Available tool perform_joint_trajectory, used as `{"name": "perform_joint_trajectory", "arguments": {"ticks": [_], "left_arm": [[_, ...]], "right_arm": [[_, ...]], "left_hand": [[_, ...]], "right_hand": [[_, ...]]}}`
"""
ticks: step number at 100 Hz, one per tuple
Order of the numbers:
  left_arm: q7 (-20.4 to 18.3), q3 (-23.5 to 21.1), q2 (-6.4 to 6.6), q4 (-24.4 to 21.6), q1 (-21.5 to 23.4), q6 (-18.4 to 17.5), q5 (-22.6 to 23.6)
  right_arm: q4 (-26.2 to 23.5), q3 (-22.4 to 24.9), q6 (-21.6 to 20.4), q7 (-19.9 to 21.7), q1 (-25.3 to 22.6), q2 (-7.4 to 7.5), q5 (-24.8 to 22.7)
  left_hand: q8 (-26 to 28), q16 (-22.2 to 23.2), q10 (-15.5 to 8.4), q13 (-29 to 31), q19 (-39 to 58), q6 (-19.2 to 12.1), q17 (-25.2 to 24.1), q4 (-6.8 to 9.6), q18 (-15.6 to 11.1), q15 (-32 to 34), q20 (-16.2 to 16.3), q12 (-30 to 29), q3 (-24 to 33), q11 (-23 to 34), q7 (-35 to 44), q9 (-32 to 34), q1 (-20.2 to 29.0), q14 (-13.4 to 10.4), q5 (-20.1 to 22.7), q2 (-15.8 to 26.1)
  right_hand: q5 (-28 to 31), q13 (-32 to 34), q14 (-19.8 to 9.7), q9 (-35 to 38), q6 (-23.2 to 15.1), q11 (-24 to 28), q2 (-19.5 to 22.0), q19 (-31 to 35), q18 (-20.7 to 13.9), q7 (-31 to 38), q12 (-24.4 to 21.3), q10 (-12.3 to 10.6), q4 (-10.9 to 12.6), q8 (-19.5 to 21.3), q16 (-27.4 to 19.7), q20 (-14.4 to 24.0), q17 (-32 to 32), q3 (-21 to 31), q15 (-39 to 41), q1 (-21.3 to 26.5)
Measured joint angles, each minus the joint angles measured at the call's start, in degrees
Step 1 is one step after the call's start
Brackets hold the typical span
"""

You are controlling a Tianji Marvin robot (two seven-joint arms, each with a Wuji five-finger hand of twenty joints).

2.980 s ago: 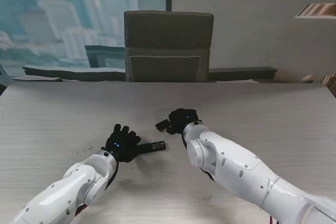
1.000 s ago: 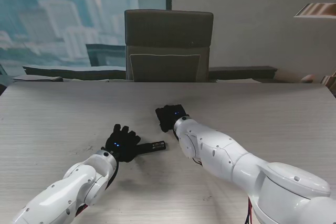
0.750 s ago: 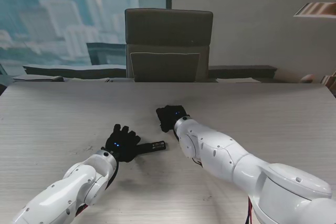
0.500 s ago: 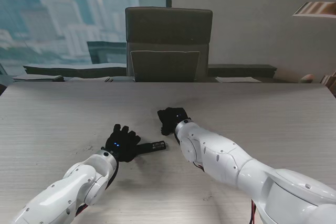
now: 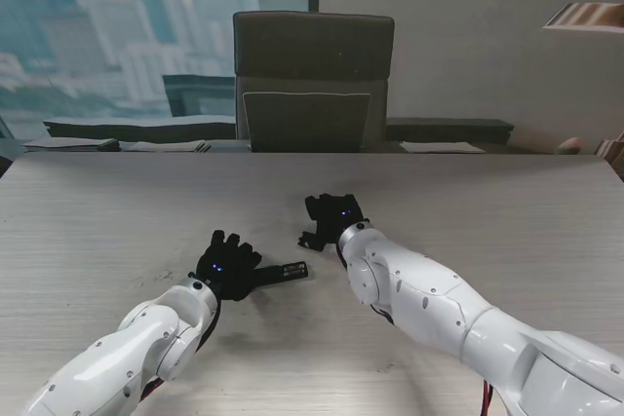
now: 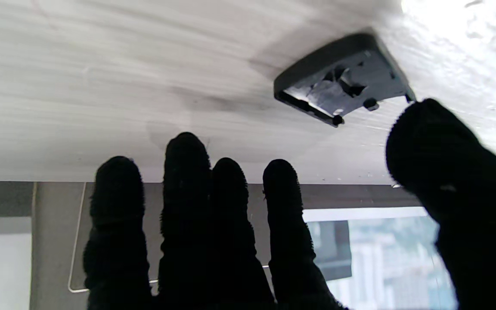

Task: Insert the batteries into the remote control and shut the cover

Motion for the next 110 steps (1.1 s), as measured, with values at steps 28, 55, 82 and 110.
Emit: {"name": "perform_joint_trajectory", "arguments": {"ticks": [28, 55, 82, 110], "left_arm": [[-0.1, 0.05, 0.0, 0.0, -0.08, -0.03, 0.0], [0.18, 0.11, -0.01, 0.14, -0.1, 0.04, -0.19], [0.46, 0.26, -0.02, 0.31, -0.22, 0.04, -0.26], [0.69, 0.35, -0.02, 0.49, -0.32, -0.04, -0.23]], "right_arm": [[2.09, -1.59, 0.14, 0.63, 0.5, -0.44, 1.1], [3.97, -3.02, -1.47, 1.13, 1.61, -1.79, 3.06], [2.55, -1.66, -3.15, -0.73, -0.04, -1.42, 0.76], [-3.82, 1.44, -5.31, -2.51, -4.01, 1.74, -2.33]], "left_hand": [[0.0, 0.0, 0.0, 0.0, 0.0, 0.0, 0.0, 0.0, 0.0, 0.0, 0.0, 0.0, 0.0, 0.0, 0.0, 0.0, 0.0, 0.0, 0.0, 0.0], [0.0, 0.0, 0.0, 0.0, 0.0, 0.0, 0.0, 0.0, 0.0, 0.0, 0.0, 0.0, 0.0, 0.0, 0.0, 0.0, 0.0, 0.0, 0.0, -0.01], [0.01, 0.0, 0.0, 0.0, 0.0, 0.0, 0.0, 0.0, 0.0, 0.0, 0.0, 0.0, 0.12, 0.0, 0.07, 0.0, -0.21, 0.0, 0.0, -0.01], [0.02, 0.0, 0.0, 0.0, 0.0, 0.0, 0.0, 0.0, 0.0, 0.0, 0.0, 0.0, 0.38, 0.0, 0.15, 0.0, -0.52, 0.0, 0.0, 0.05]], "right_hand": [[0.49, -0.06, 0.02, 0.0, 0.44, -0.06, 2.71, -0.72, 0.0, -2.13, 0.0, 0.1, 1.19, -1.92, 0.0, 0.0, -0.3, 0.21, -0.43, 4.1], [11.57, 2.58, 0.12, 6.15, -5.37, -0.1, 4.18, -0.73, 0.0, 7.81, 0.0, -0.14, -5.02, -14.12, 0.01, 0.0, 1.07, 4.15, -0.31, 13.21], [19.35, 5.96, 0.01, 13.36, -11.32, -0.77, 4.14, -0.73, 0.01, 8.72, -4.42, -2.94, -6.36, -18.15, -0.71, 0.0, 3.36, 3.99, -0.1, 16.58], [24.03, 8.73, 0.1, 20.23, -10.79, -4.99, 3.45, -0.72, 0.54, 4.95, -7.18, -4.25, -6.79, -21.53, -2.92, -0.91, 3.4, 2.94, -2.78, 16.57]]}}
